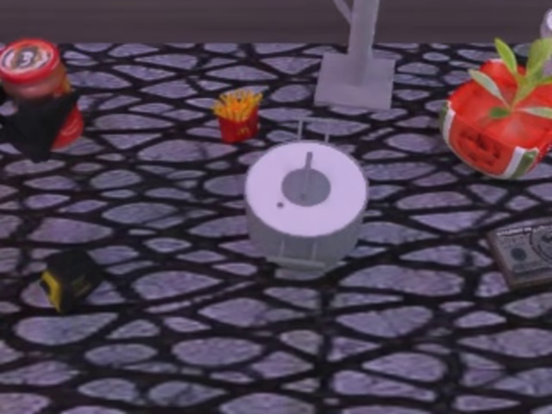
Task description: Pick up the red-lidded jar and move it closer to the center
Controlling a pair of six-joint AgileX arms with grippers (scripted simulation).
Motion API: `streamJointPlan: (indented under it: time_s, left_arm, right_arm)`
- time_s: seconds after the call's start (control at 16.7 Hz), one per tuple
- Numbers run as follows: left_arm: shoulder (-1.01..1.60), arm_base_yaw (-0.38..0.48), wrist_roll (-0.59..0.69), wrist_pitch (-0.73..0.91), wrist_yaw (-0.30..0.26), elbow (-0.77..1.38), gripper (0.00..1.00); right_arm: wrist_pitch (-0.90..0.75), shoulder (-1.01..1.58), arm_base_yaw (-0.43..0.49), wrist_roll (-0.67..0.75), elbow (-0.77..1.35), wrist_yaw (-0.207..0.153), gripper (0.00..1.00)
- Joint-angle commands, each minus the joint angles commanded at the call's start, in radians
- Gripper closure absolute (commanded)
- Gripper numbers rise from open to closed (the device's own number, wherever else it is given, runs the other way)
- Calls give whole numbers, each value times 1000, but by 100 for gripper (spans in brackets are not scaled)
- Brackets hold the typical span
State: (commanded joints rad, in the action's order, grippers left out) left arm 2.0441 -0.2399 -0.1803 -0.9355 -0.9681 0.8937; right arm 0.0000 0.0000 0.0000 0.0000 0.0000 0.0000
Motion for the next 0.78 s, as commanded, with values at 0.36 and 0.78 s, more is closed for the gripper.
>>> streamJointPlan:
  time_s: [0.36,0.78]
  left_arm:
    - [9,9,-2,-16,3,-7,100]
    - [116,92,10,-353,45,-209,100]
  right_arm:
    - [0,0,0,0,0,0,0]
    - [0,0,0,0,0,0,0]
